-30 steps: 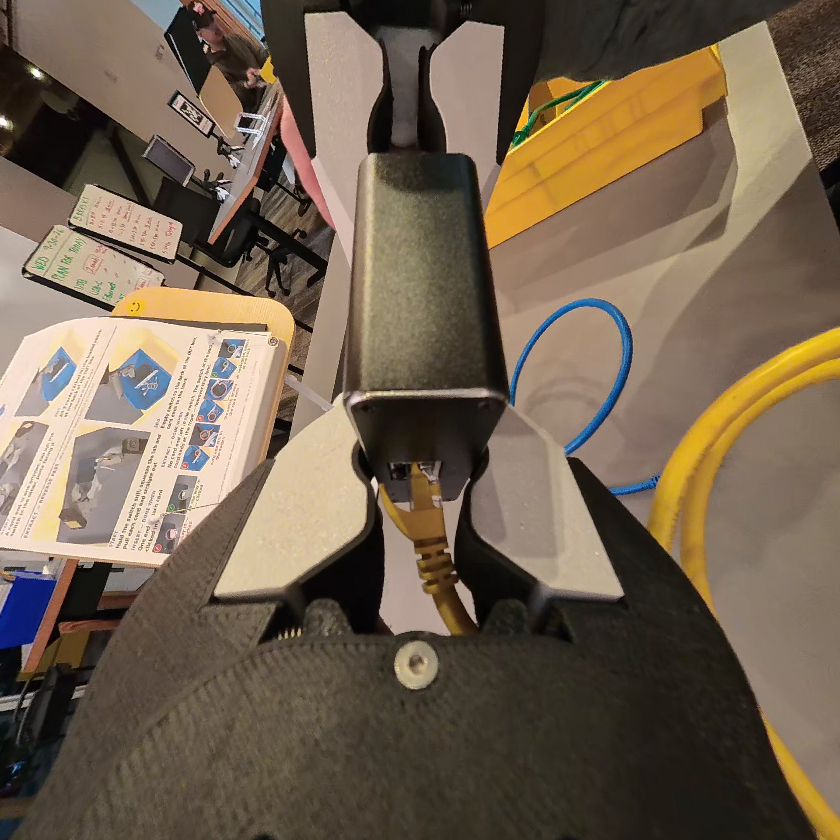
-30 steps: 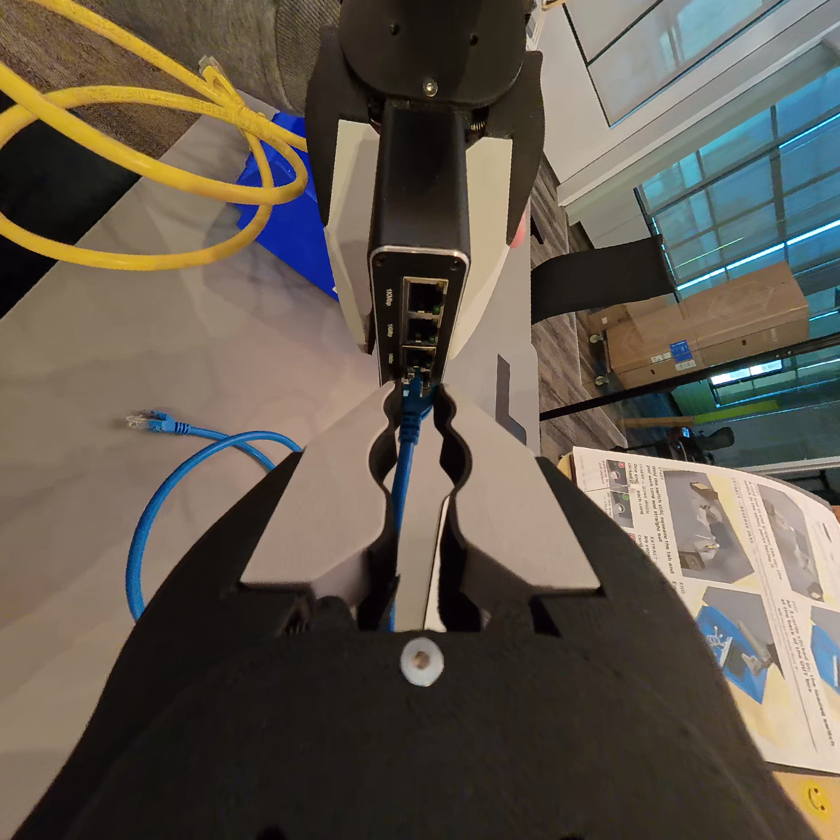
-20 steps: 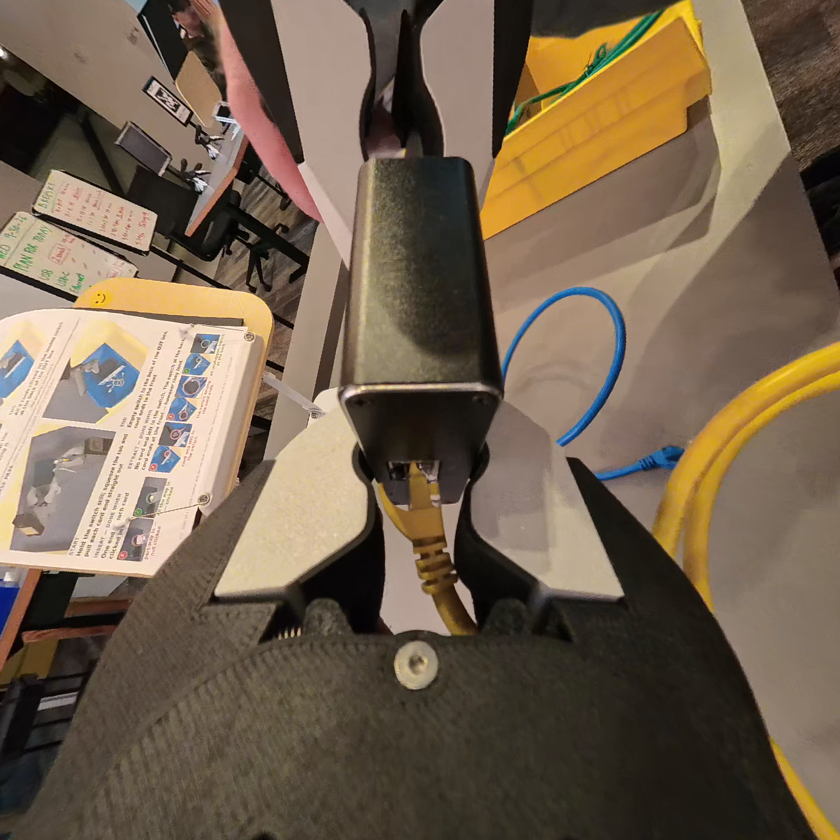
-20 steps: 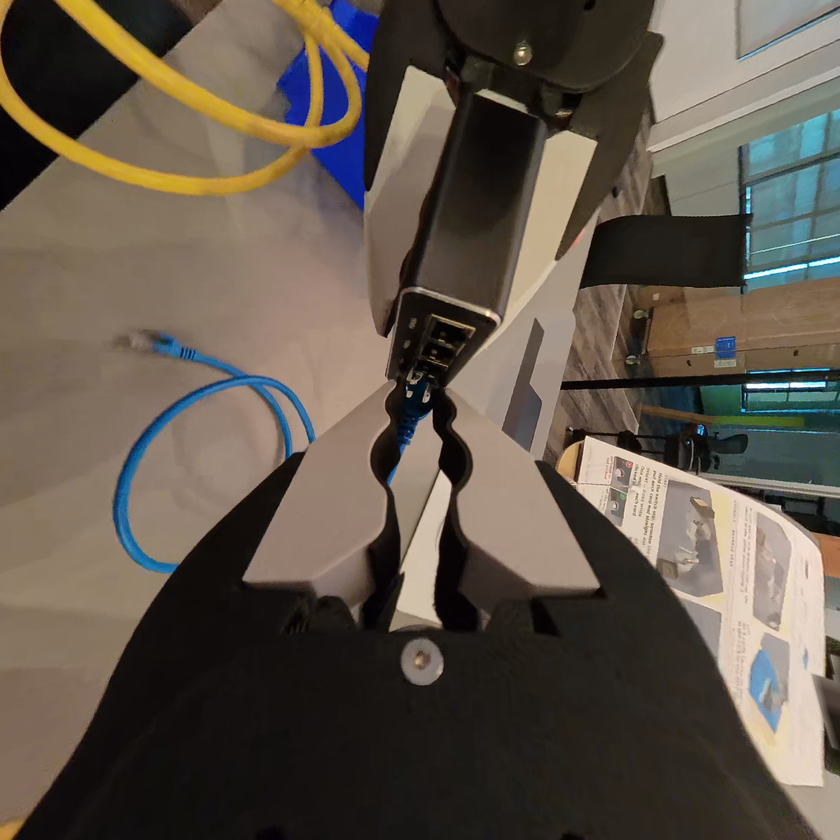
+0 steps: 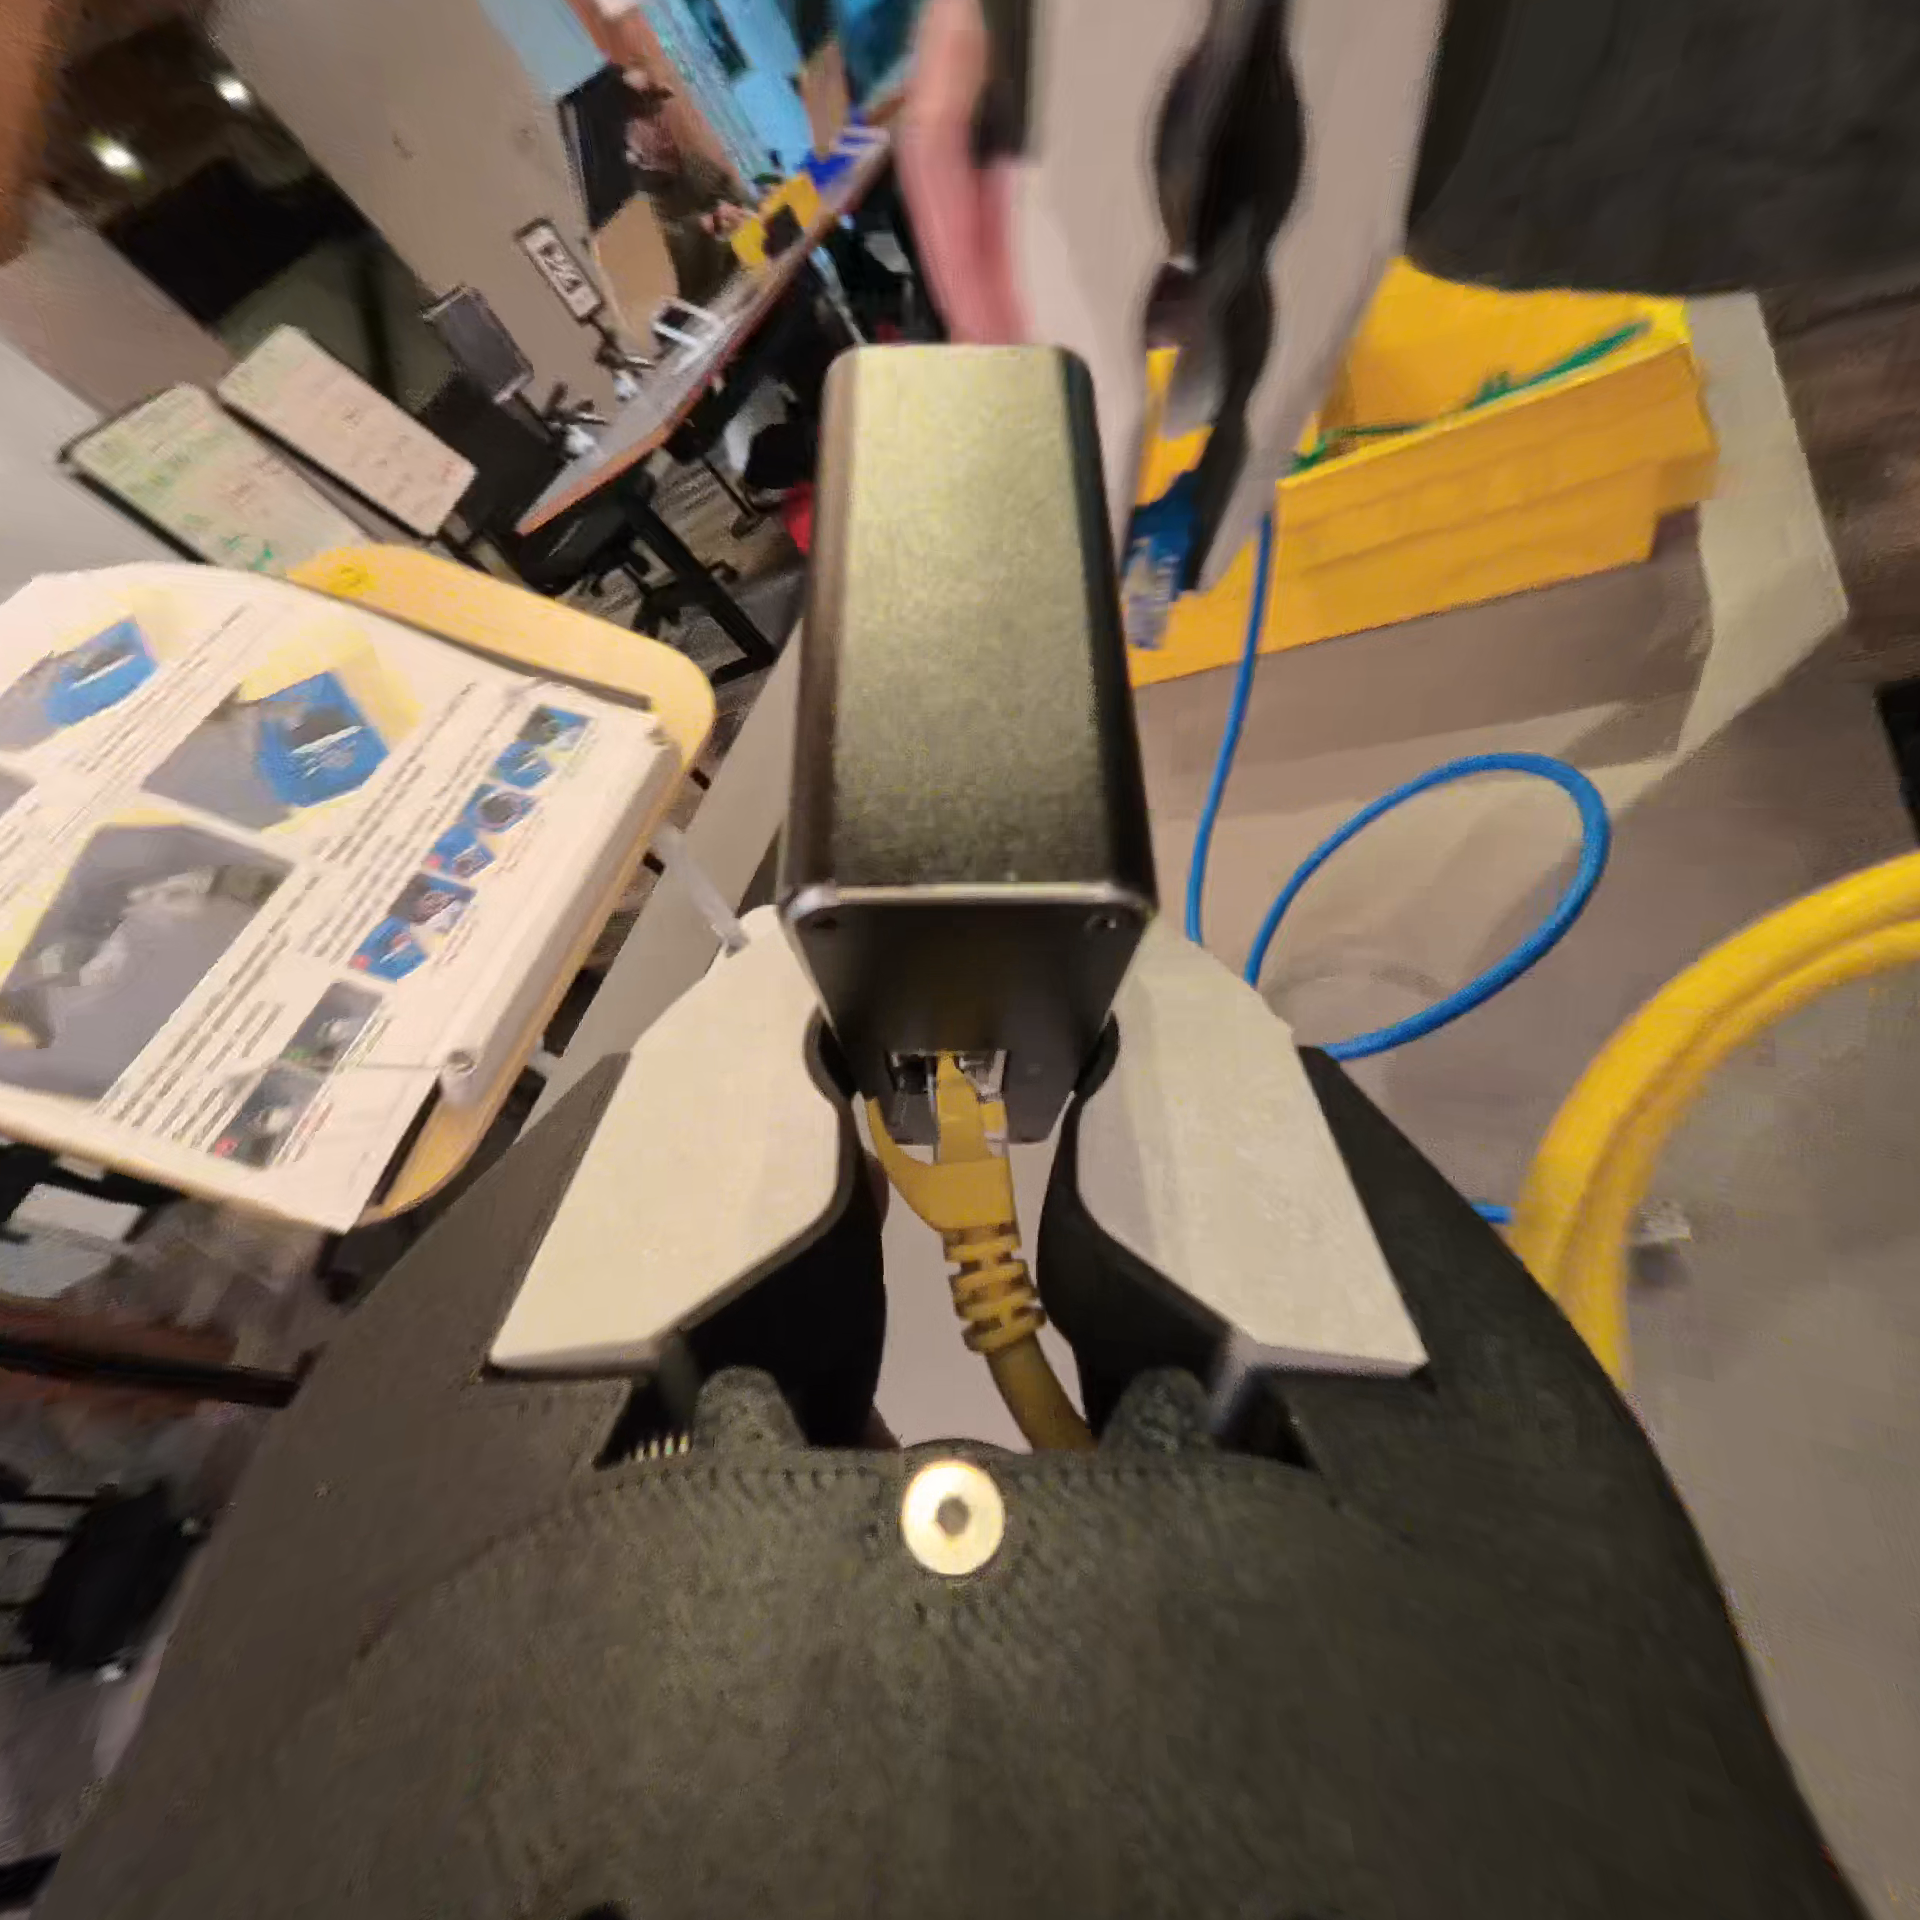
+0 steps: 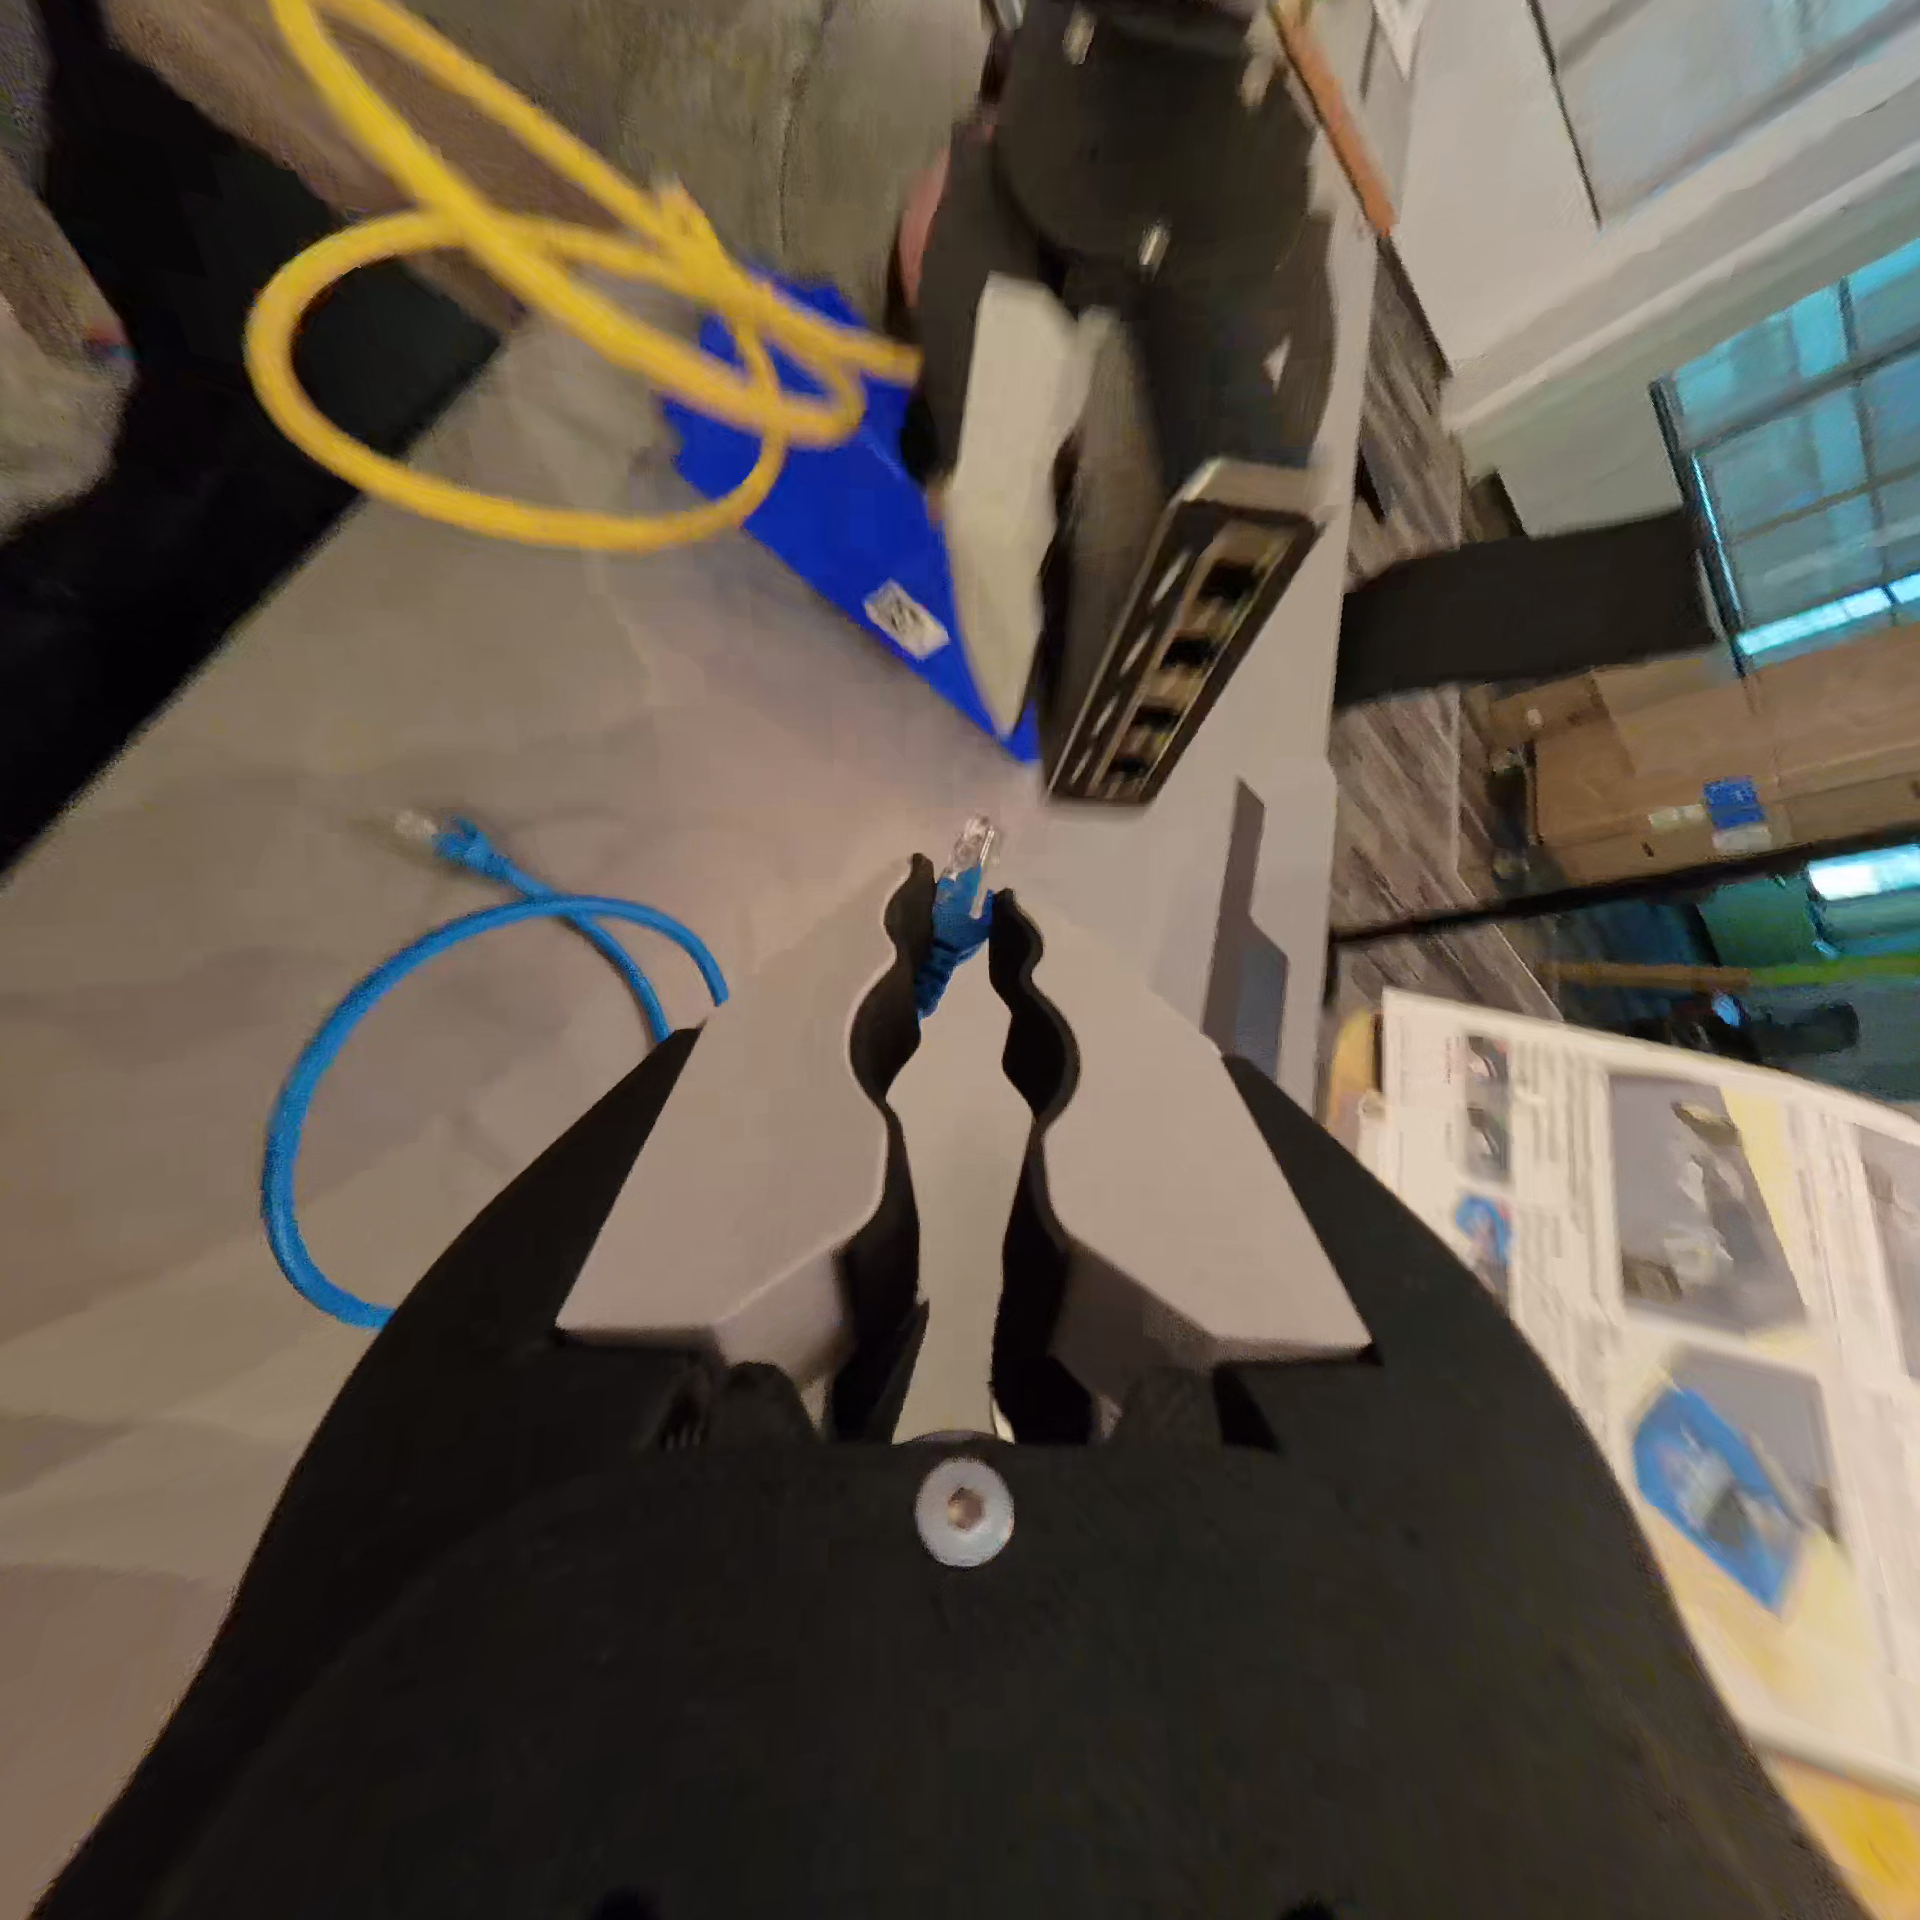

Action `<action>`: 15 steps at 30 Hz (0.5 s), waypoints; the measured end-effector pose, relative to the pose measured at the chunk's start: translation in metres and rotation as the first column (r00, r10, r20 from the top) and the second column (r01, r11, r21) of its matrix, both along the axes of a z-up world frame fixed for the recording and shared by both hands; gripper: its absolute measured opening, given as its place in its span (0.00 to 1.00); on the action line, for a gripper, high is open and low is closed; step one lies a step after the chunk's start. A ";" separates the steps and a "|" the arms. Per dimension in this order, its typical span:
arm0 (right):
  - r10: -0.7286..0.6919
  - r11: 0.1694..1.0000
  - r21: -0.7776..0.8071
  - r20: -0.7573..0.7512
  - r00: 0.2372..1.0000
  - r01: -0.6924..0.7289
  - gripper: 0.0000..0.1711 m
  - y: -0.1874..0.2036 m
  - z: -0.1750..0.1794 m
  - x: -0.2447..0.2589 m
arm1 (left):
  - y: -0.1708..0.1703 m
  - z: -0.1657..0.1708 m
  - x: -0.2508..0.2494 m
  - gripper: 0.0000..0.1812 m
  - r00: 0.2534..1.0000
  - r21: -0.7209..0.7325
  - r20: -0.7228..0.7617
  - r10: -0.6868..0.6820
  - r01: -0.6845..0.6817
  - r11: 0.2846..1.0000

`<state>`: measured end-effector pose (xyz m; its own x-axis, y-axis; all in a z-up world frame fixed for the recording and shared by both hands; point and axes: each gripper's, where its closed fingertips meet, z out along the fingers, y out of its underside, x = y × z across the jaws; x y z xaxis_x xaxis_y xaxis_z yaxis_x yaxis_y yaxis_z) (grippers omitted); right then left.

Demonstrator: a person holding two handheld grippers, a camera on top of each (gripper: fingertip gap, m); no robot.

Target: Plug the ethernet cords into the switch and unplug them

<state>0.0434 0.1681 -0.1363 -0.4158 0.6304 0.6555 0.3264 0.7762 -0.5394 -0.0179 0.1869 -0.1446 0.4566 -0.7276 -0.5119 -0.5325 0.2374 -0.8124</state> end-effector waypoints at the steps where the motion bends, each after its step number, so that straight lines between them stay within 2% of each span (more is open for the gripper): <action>1: -0.037 0.998 0.042 0.014 0.999 0.037 0.04 0.006 -0.003 0.004 | 0.000 0.009 -0.008 0.19 1.000 -0.001 0.017 -0.004 0.004 1.000; 4: -0.084 0.996 0.015 -0.030 0.996 0.084 0.04 0.012 0.003 0.007 | -0.006 0.024 -0.004 0.19 1.000 0.059 -0.013 -0.014 0.014 0.998; 7: -0.171 0.984 0.021 -0.119 0.978 0.175 0.04 0.028 0.024 0.016 | 0.004 0.007 -0.011 0.19 0.995 0.060 -0.084 0.044 -0.039 0.997; 10: -0.281 0.953 0.076 -0.150 0.948 0.294 0.05 0.047 0.046 0.036 | 0.006 0.000 -0.010 0.19 0.995 0.047 -0.091 0.038 -0.034 0.998; 15: -0.430 0.873 0.124 -0.258 0.865 0.472 0.05 0.069 0.108 0.088 | 0.011 -0.002 -0.015 0.19 0.991 0.059 -0.114 0.074 -0.068 0.996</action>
